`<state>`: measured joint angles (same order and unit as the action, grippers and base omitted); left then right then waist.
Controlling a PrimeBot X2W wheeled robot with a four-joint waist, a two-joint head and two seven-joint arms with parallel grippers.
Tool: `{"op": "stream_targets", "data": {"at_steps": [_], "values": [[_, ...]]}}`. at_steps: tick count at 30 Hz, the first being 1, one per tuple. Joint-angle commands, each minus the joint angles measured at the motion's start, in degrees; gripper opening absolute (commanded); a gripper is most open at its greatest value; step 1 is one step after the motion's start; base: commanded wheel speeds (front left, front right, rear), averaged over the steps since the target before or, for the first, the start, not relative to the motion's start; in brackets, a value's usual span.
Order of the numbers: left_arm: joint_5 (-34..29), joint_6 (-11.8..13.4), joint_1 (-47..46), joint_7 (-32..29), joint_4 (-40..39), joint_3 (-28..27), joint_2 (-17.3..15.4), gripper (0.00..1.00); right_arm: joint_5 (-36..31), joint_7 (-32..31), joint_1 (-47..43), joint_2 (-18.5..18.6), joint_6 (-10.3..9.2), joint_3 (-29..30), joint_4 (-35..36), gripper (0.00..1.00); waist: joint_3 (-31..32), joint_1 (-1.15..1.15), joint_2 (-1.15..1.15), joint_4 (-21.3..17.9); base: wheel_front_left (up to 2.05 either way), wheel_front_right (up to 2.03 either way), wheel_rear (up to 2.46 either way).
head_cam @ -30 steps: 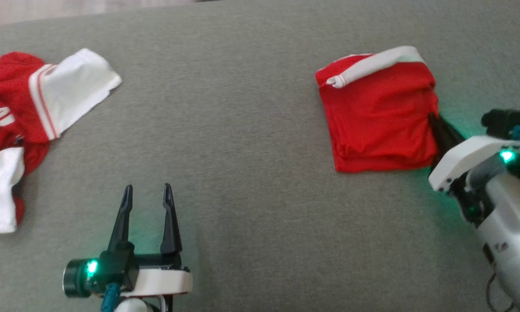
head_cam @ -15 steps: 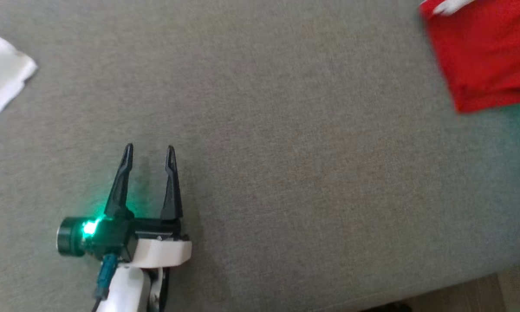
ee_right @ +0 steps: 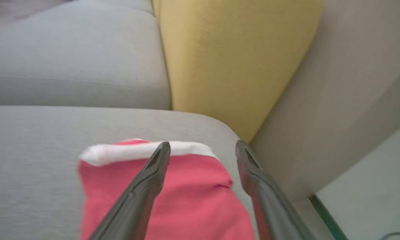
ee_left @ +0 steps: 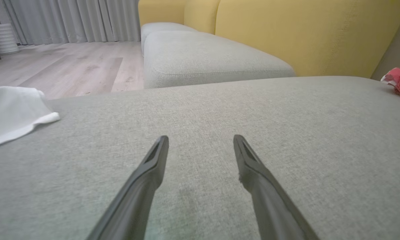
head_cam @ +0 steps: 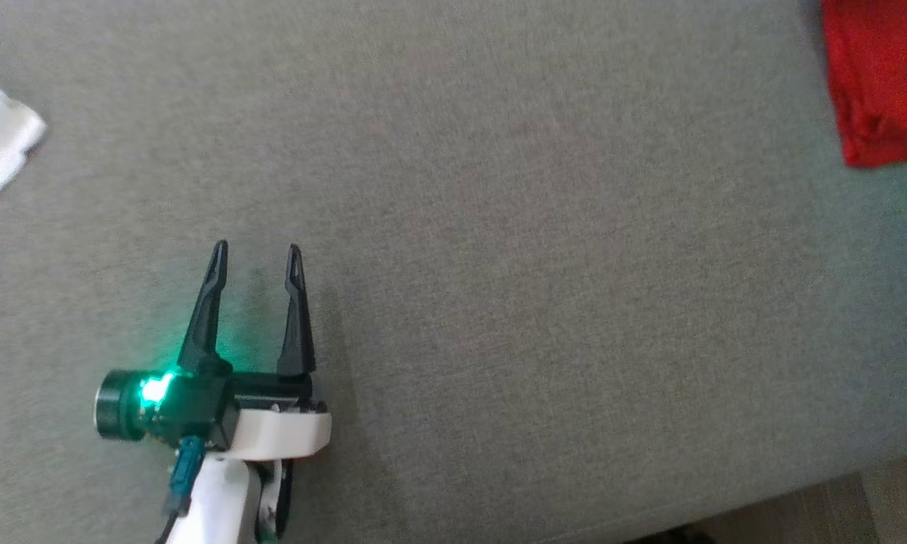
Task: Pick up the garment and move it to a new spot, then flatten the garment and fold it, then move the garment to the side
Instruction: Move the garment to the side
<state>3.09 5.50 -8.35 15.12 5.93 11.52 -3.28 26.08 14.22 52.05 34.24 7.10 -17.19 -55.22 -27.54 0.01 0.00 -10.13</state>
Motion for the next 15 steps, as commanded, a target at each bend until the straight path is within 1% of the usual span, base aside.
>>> {"op": "stream_targets", "data": {"at_steps": [1, 2, 3, 7, 8, 12, 15], "values": [[0.8, 0.5, 0.3, -0.1, -0.3, -1.5, 0.0, 1.0, -1.7, 0.7, -4.1, -1.2, 0.39, 1.0, 4.1, 1.0, 5.1, -0.01, 0.0, 1.6, 0.0, 0.0, 0.0], [1.1, 0.7, 0.9, -0.1, 0.1, -1.4, 0.1, 1.0, -2.8, 0.7, -6.2, -2.7, 0.39, 1.8, 6.2, 1.0, 6.9, -0.01, 0.0, 2.2, 0.0, 0.0, 0.0], [1.8, 0.9, 1.9, -0.1, 1.0, -1.2, 0.2, 1.0, -4.2, 0.8, -11.0, -5.9, 0.39, 3.2, 10.5, 1.0, 10.5, -0.01, 0.0, 3.4, 0.0, 0.0, 0.0], [3.3, 1.6, 4.5, -0.1, 3.1, -1.2, 0.3, 1.0, -7.1, 0.8, -22.1, -12.3, 0.39, 4.6, 17.9, 1.0, 19.0, -0.01, 0.0, 6.3, 0.0, 0.0, 0.0], [3.3, 1.6, 4.5, -0.1, 3.1, -1.2, 0.3, 1.0, -7.1, 0.8, -22.1, -12.3, 0.39, 4.6, 17.9, 1.0, 19.0, -0.01, 0.0, 6.3, 0.0, 0.0, 0.0], [4.6, 2.1, 7.8, -0.1, 4.9, -1.0, 0.4, 1.0, -8.8, 0.8, -33.3, -18.8, 0.39, 5.5, 26.6, 1.0, 26.7, -0.01, 0.0, 9.0, 0.0, 0.0, 0.0], [3.0, 2.4, 8.7, -0.1, 5.1, -0.6, 0.4, 1.0, -11.1, 0.8, -40.5, -23.1, 0.39, 8.5, 33.7, 1.0, 29.1, -0.01, 0.0, 11.3, 0.0, 0.0, 0.0]]}}
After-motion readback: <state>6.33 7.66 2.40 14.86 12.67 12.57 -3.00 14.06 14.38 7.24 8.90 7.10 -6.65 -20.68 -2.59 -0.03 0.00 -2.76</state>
